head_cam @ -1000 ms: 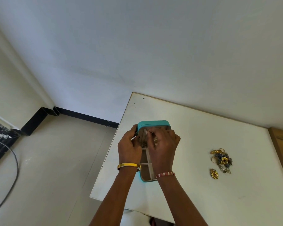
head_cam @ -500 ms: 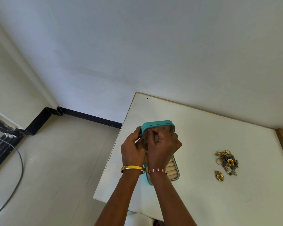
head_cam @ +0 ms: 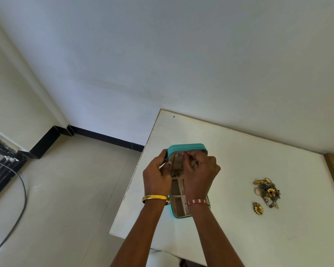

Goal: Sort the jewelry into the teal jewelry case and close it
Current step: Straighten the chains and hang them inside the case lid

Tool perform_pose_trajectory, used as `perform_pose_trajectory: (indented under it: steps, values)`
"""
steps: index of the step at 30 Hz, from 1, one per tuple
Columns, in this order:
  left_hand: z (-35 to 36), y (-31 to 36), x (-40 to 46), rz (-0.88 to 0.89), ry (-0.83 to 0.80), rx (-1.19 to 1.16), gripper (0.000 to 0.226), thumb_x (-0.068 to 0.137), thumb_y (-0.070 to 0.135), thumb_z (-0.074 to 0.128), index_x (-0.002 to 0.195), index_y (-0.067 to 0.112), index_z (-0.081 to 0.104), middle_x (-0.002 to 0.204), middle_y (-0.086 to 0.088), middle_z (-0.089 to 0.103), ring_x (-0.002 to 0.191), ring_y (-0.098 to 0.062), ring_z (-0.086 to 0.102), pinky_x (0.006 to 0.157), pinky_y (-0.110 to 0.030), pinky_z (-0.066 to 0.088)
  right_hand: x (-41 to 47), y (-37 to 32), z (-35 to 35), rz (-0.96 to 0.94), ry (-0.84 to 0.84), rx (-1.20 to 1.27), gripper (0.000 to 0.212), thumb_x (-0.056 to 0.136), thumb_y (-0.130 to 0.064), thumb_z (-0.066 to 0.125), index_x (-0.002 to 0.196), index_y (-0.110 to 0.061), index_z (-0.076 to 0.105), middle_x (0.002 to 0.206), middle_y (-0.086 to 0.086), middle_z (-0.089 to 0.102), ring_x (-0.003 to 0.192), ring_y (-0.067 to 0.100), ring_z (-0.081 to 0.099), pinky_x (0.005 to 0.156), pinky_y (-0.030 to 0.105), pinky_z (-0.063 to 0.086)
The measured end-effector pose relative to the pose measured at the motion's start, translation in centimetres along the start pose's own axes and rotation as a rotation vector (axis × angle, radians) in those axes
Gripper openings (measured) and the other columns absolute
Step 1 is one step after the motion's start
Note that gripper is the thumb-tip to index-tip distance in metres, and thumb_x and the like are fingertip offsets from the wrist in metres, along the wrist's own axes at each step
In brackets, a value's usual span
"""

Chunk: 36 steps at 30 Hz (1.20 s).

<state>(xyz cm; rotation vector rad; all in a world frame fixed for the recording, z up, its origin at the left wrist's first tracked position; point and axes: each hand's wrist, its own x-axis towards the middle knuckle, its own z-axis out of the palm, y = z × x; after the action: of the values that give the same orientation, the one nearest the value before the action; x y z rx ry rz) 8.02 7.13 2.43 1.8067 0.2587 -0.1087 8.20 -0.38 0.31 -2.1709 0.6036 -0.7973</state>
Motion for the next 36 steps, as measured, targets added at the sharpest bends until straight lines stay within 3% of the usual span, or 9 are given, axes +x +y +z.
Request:
perform_pose_trajectory:
  steps: [5, 11, 14, 17, 20, 22, 25, 31, 36]
  values:
    - [0.0, -0.2, 0.0, 0.007, 0.001, 0.000, 0.042, 0.086, 0.004, 0.053, 0.127, 0.010, 0.049, 0.125, -0.009, 0.058, 0.116, -0.023, 0.053, 0.099, -0.032, 0.039, 0.0, 0.7, -0.6, -0.153, -0.027, -0.049, 0.011, 0.074, -0.017, 0.071, 0.083, -0.012, 0.067, 0.078, 0.005, 0.069, 0.071, 0.013, 0.048, 0.074, 0.017, 0.027]
    - [0.2, -0.3, 0.1, 0.024, -0.001, 0.014, 0.042, 0.086, 0.006, 0.052, 0.128, 0.011, 0.048, 0.126, -0.009, 0.057, 0.116, -0.024, 0.053, 0.100, -0.033, 0.040, -0.5, 1.9, -1.3, -0.286, -0.075, -0.158, 0.010, 0.074, -0.022, 0.065, 0.078, -0.013, 0.066, 0.076, 0.004, 0.070, 0.066, 0.018, 0.056, 0.071, 0.029, 0.036]
    - [0.1, -0.4, 0.2, 0.028, -0.014, 0.017, 0.043, 0.086, 0.007, 0.053, 0.128, 0.011, 0.048, 0.126, -0.010, 0.058, 0.116, -0.025, 0.054, 0.100, -0.035, 0.040, -1.0, 2.5, -1.7, -0.193, -0.109, -0.157, 0.011, 0.075, -0.021, 0.069, 0.080, -0.012, 0.065, 0.075, 0.006, 0.068, 0.070, 0.013, 0.044, 0.065, 0.028, 0.038]
    - [-0.1, -0.6, 0.3, 0.048, -0.031, 0.030, 0.044, 0.086, 0.008, 0.054, 0.129, 0.011, 0.047, 0.126, -0.010, 0.058, 0.115, -0.024, 0.055, 0.098, -0.030, 0.040, -1.0, 3.4, -2.3, -0.065, -0.212, -0.068, 0.016, 0.078, -0.025, 0.070, 0.086, -0.013, 0.063, 0.081, 0.005, 0.066, 0.073, 0.019, 0.050, 0.062, 0.025, 0.038]
    - [-0.1, -0.9, 0.3, 0.085, -0.053, 0.038, 0.048, 0.086, 0.008, 0.054, 0.132, 0.015, 0.043, 0.127, -0.009, 0.057, 0.115, -0.022, 0.056, 0.096, -0.025, 0.039, -0.8, 3.8, -3.4, 0.020, -0.191, 0.043, 0.010, 0.080, -0.021, 0.068, 0.086, -0.015, 0.062, 0.081, -0.002, 0.062, 0.072, 0.015, 0.053, 0.062, 0.021, 0.044]
    - [-0.1, -1.0, 0.2, 0.084, -0.065, 0.048, 0.051, 0.087, 0.009, 0.054, 0.134, 0.017, 0.039, 0.128, -0.008, 0.057, 0.115, -0.022, 0.056, 0.097, -0.031, 0.040, -0.8, 4.1, -4.1, 0.065, -0.143, 0.063, 0.010, 0.080, -0.010, 0.068, 0.086, -0.015, 0.062, 0.079, -0.003, 0.058, 0.068, 0.009, 0.051, 0.059, 0.014, 0.039]
    - [0.0, -1.5, -0.6, 0.042, -0.053, 0.025, 0.052, 0.087, 0.010, 0.054, 0.135, 0.017, 0.037, 0.130, -0.008, 0.055, 0.116, -0.023, 0.056, 0.097, -0.034, 0.041, -1.4, 5.1, -4.8, 0.167, -0.191, 0.051, 0.014, 0.081, -0.007, 0.066, 0.091, -0.015, 0.062, 0.083, -0.001, 0.058, 0.070, 0.014, 0.053, 0.059, 0.014, 0.039]
    - [0.1, -3.7, -3.1, -0.050, 0.030, 0.036, 0.042, 0.088, 0.004, 0.050, 0.129, 0.011, 0.046, 0.133, -0.008, 0.052, 0.120, -0.023, 0.052, 0.091, -0.020, 0.034, -3.6, 6.7, -6.1, 0.228, -0.327, 0.033, 0.021, 0.083, -0.007, 0.062, 0.103, -0.014, 0.062, 0.091, 0.002, 0.059, 0.074, 0.015, 0.055, 0.060, 0.012, 0.041]
    - [0.2, -4.7, -5.0, -0.074, 0.029, 0.070, 0.033, 0.087, 0.003, 0.052, 0.119, 0.010, 0.057, 0.121, -0.011, 0.060, 0.108, -0.019, 0.056, 0.089, -0.020, 0.037, -4.3, 7.3, -7.1, 0.249, -0.365, 0.015, 0.024, 0.083, -0.002, 0.061, 0.106, -0.009, 0.063, 0.086, 0.002, 0.060, 0.069, 0.007, 0.053, 0.059, 0.003, 0.042]
